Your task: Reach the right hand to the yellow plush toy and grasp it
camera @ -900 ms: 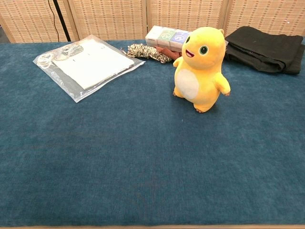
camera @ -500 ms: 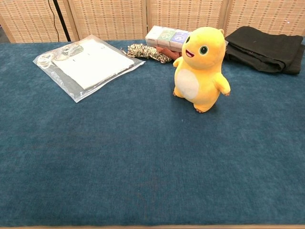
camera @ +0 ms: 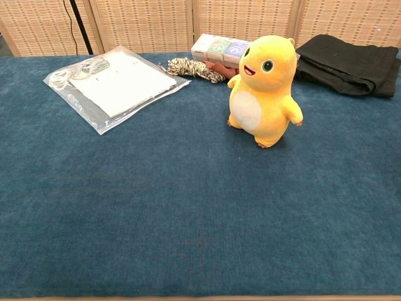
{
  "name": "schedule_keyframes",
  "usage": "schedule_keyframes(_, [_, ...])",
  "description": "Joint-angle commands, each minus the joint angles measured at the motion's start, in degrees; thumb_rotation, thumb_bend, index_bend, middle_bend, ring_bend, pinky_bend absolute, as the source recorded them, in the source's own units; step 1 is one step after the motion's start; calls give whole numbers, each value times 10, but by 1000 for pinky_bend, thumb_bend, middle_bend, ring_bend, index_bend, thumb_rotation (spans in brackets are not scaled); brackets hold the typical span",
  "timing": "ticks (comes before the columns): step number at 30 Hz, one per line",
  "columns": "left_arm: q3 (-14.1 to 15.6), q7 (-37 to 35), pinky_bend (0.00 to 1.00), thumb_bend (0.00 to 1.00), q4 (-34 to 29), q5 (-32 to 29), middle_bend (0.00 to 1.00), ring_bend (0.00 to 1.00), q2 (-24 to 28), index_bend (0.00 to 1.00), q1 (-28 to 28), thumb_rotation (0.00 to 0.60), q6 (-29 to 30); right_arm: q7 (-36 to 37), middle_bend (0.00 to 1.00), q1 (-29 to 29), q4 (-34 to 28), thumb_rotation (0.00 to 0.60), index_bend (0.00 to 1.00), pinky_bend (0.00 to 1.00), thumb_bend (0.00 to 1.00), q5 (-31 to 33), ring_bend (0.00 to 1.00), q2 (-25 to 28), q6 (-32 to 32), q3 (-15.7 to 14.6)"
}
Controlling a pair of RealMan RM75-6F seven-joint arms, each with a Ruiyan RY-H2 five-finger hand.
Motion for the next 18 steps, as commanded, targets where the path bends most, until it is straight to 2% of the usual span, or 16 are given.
schedule_keyframes(1, [0, 0, 0, 0, 0, -1, 0, 0, 0, 0, 0, 600, -1, 24, 0, 24, 44, 600, 84, 0, 0, -3, 0, -38, -9, 11])
schedule_keyframes(4, [-1, -2, 0, 0, 1, -6, 0, 0, 0, 0, 0, 600, -2, 51, 0, 40, 94, 600, 124, 0, 0, -2, 0, -78, -6, 20])
schedule_keyframes(10, [-2, -4, 0, 0, 1, -9, 0, 0, 2, 0, -1, 600, -7, 110, 0, 78, 200, 600, 135, 0, 0, 5, 0, -145, -29, 25])
schedule_keyframes(18, [-4, -3, 0, 0, 0, -16, 0, 0, 2, 0, -3, 600, -12, 167, 0, 121, 279, 600, 184, 0, 0, -8, 0, -181, -45, 20])
